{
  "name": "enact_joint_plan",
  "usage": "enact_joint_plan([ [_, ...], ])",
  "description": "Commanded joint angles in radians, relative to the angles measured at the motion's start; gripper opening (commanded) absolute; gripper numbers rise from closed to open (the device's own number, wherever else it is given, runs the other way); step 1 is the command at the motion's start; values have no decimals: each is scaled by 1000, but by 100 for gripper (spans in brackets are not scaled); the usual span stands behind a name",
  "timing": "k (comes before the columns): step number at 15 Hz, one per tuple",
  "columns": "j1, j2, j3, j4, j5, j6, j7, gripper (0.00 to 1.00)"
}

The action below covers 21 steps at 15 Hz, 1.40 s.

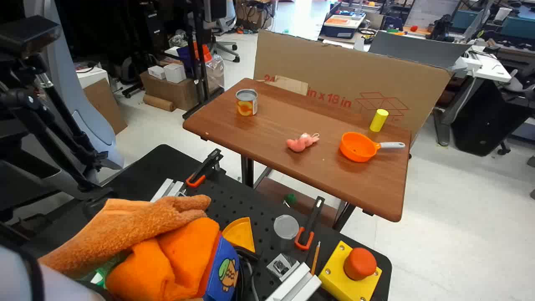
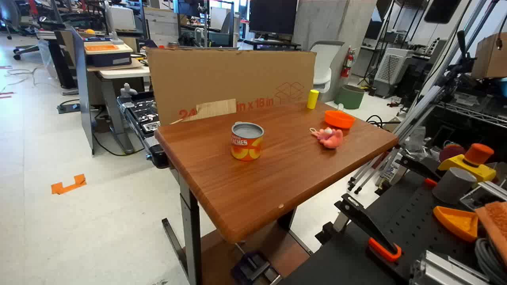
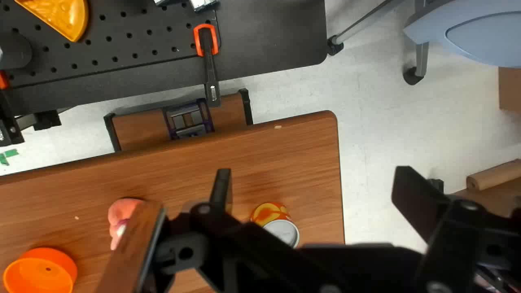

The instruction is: Put the plush toy on the orange pan.

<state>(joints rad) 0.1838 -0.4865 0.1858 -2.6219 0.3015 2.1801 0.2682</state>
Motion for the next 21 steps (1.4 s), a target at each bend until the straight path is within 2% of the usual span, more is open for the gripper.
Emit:
enact_joint_plan([
  [1,-2,0,1,1,0,-2,0,100],
  [11,-15,11,2,15,-19,-10,11,100],
  [17,-107,64,-25,17,-109,104,-2,100],
  [21,-178,192,-36,34,-201,250,32,100],
])
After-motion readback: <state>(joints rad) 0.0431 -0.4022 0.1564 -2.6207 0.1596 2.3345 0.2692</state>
